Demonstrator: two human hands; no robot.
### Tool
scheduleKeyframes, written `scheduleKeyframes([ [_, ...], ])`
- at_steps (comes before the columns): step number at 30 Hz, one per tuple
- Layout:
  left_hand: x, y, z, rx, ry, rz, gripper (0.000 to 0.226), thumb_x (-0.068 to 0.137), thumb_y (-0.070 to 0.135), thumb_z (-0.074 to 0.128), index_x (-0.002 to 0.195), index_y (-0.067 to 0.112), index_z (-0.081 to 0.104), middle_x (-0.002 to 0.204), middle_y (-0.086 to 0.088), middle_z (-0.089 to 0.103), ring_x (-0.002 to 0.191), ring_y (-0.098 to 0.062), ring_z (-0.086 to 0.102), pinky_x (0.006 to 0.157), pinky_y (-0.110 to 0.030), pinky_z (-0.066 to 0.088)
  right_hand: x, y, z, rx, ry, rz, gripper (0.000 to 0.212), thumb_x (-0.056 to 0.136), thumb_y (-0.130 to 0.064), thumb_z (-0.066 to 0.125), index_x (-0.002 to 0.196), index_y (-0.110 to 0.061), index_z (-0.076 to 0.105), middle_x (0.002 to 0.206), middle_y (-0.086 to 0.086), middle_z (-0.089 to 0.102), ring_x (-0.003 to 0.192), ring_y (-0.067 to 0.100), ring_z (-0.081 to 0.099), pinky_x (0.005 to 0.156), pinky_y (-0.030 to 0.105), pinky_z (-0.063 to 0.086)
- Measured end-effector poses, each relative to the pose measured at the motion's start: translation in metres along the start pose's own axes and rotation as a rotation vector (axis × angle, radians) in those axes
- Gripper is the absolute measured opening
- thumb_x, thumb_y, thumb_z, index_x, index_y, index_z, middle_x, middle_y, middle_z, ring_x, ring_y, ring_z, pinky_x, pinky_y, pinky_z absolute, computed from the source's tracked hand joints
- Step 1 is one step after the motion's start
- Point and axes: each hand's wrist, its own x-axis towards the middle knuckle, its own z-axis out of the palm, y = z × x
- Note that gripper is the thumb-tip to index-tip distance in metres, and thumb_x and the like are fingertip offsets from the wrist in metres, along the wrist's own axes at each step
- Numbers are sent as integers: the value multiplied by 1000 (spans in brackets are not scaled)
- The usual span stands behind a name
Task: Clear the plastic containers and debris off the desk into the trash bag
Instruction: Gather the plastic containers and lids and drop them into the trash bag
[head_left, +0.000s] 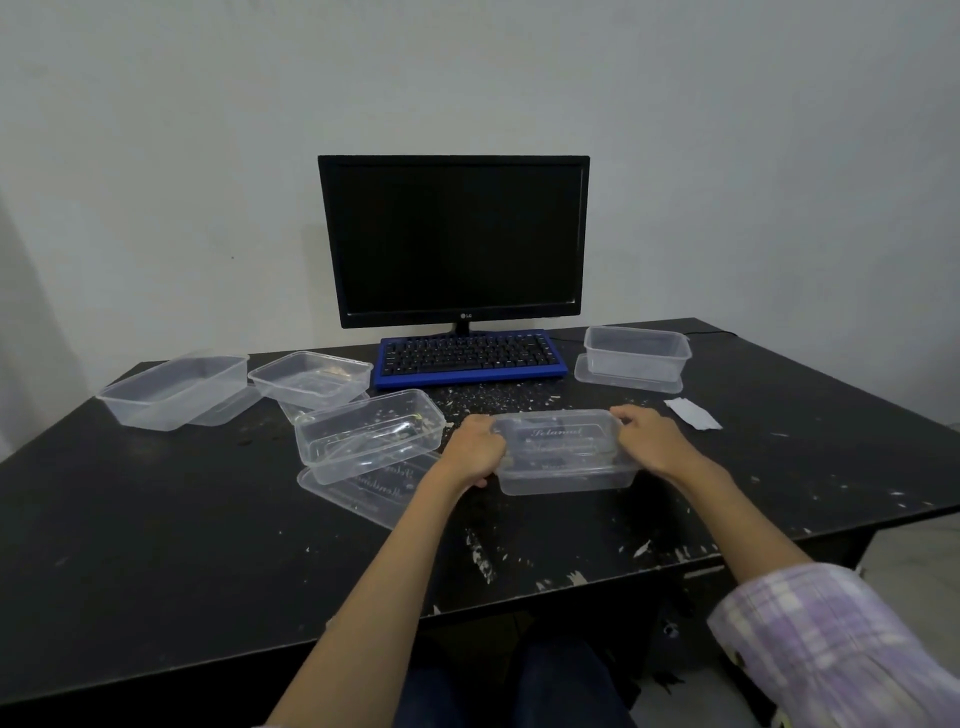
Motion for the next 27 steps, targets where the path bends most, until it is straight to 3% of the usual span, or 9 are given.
scheduleKeyframes([
  [7, -5, -4, 2, -132, 11, -18, 54, 89, 6, 40, 143, 13, 35, 142, -5, 40, 111, -22, 49, 82, -36, 52, -2, 2, 5, -14, 30, 10, 47, 97, -18, 36, 144, -15, 38, 149, 9, 38, 136, 28, 35, 112, 42, 29],
  [9, -8, -6, 1, -213, 33, -66, 55, 87, 4, 45, 141, 7, 33, 135, -5, 43, 114, -24, 52, 82, -35, 53, -3, 2, 6, 12, 53, 70, 45, 95, -18, 39, 139, -10, 44, 144, 14, 43, 128, 30, 44, 102, 40, 37],
  [11, -7, -7, 0, -265, 58, -87, 34, 85, 0, 47, 119, 0, 48, 119, -14, 54, 108, -29, 59, 88, -43, 54, -4, 2, 5, 55, 88, 113, 35, 90, -17, 43, 117, -1, 60, 121, 19, 60, 105, 31, 58, 87, 39, 45],
  [14, -8, -3, -4, -261, 70, -68, 19, 83, -6, 44, 96, 2, 56, 104, -21, 61, 95, -28, 64, 87, -44, 55, -4, -1, 0, 107, 89, 119, 30, 85, -10, 44, 99, 5, 66, 95, 20, 69, 90, 32, 64, 87, 43, 51],
  [16, -10, 1, -10, -272, 77, -32, 21, 84, -6, 45, 98, 4, 56, 99, -17, 60, 84, -22, 61, 77, -36, 55, -4, -5, -3, 106, 87, 117, 28, 85, -8, 45, 97, 1, 68, 94, 19, 69, 90, 30, 64, 88, 44, 51],
  [18, -14, 6, -20, -279, 64, 8, 21, 85, -5, 47, 100, 6, 56, 103, -14, 61, 87, -20, 64, 74, -32, 57, -2, -12, -6, 104, 80, 101, 23, 86, -7, 47, 93, 1, 67, 95, 17, 68, 90, 27, 63, 87, 42, 51],
  [21, -25, 10, -40, -284, 56, 35, 22, 87, -4, 48, 87, 17, 53, 104, -9, 59, 86, -21, 66, 62, -25, 57, -1, -28, -5, 110, 74, 84, 15, 86, -6, 51, 85, -2, 66, 98, 14, 64, 86, 24, 60, 77, 35, 51],
  [23, -32, 10, -57, -289, 73, 37, 23, 87, -4, 48, 84, 18, 53, 108, -14, 60, 85, -25, 66, 61, -25, 57, -3, -43, -1, 180, 87, 95, 12, 87, -9, 52, 87, -7, 64, 99, 13, 63, 87, 25, 61, 69, 31, 53],
  [27, -48, 0, -94, -306, 130, 36, 23, 87, -2, 49, 105, 7, 59, 110, -18, 63, 82, -27, 66, 64, -28, 58, -13, -75, 9, 454, -2, 73, 17, 91, -11, 50, 105, -10, 60, 106, 14, 63, 89, 25, 66, 59, 29, 56],
])
